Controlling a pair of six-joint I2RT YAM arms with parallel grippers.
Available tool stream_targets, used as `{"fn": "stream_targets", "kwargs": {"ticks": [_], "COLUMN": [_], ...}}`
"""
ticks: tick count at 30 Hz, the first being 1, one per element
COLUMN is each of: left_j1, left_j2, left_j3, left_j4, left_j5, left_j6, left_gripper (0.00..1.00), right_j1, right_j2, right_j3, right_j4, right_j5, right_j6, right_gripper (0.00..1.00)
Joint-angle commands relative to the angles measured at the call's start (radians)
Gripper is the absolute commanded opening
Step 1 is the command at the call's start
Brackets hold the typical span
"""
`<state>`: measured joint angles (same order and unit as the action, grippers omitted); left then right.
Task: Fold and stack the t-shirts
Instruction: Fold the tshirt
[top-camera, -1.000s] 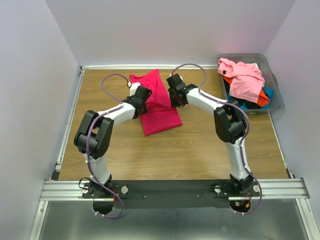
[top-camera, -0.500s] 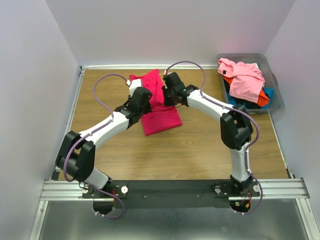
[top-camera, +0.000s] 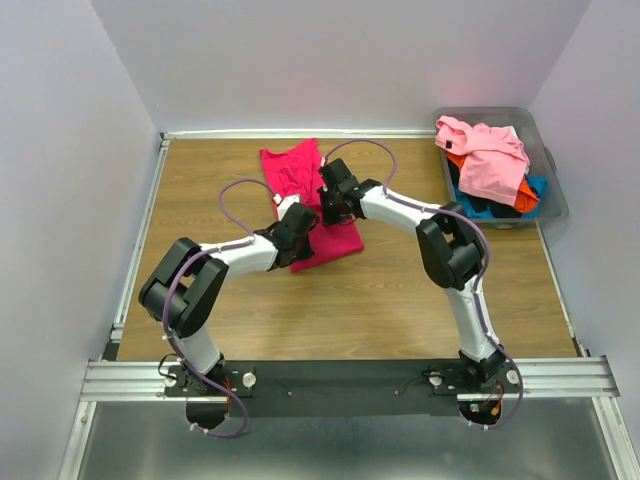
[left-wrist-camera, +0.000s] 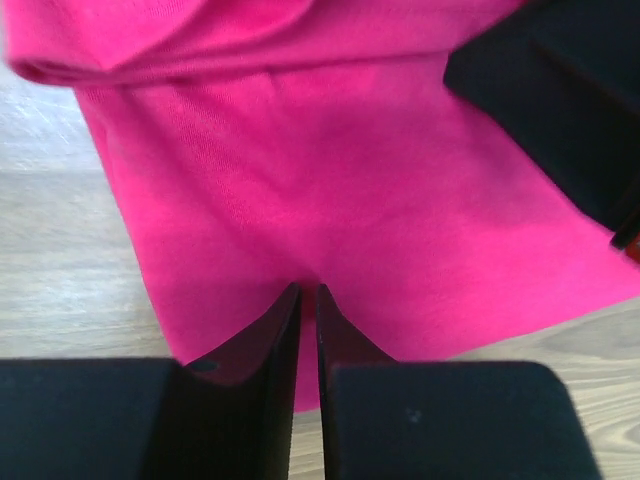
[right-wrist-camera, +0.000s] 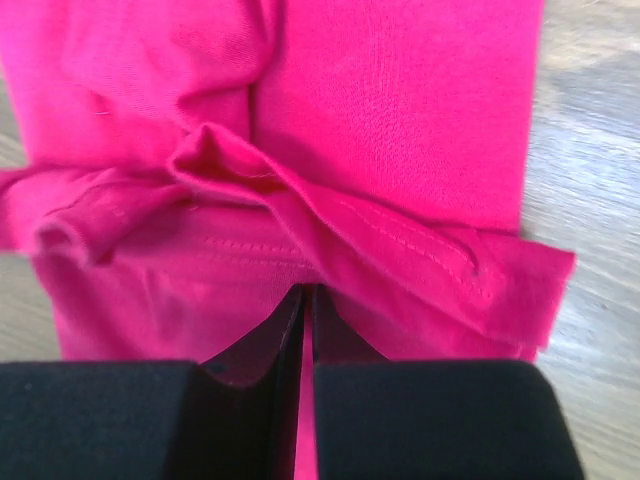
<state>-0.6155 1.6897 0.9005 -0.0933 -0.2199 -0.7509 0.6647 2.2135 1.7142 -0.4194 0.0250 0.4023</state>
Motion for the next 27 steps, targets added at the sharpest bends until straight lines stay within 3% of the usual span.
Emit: {"fn": "stream_targets", "kwargs": {"ticks": [1, 9, 12, 17, 24, 27], "left_j1": [-0.007, -0.021, -0.023, -0.026, -0.027, -0.012], "left_j2": [0.025, 0.047, 0.045, 0.015, -0.140, -0.235], "left_j3": [-0.023, -0.049, -0.061, -0.086, -0.163, -0.164], "left_j4": [0.038, 0.037, 0.035, 0.017, -0.042, -0.083], "left_j5": [0.053, 0.079, 0.086, 0.100, 0.091, 0.048], "left_j6": [-0.024, -0.013, -0.011, -0.004, -0.013, -0.002], "left_gripper": [0.18, 0.18, 0.18, 0.18, 0.18, 0.23], "right_j1": [0.001, -0.005, -0.014, -0.037, -0.054, -0.056], "right_j2": [0.046, 0.121, 0.164, 0.209, -0.015, -0.121], "right_j3": [0.051, 0.179, 0.281, 0.387, 0.188, 0.067], "right_j4": [0.014, 0.014, 0.014, 0.014, 0.019, 0.021], "right_j5": [-0.046, 0.053, 0.072, 0.113, 0.058, -0.006], "right_j6": [0.018, -0.017, -0.029, -0.074, -0.111, -0.114], "right_gripper": [0.13, 0.14, 0.22, 0.25, 0.26, 0.26]}}
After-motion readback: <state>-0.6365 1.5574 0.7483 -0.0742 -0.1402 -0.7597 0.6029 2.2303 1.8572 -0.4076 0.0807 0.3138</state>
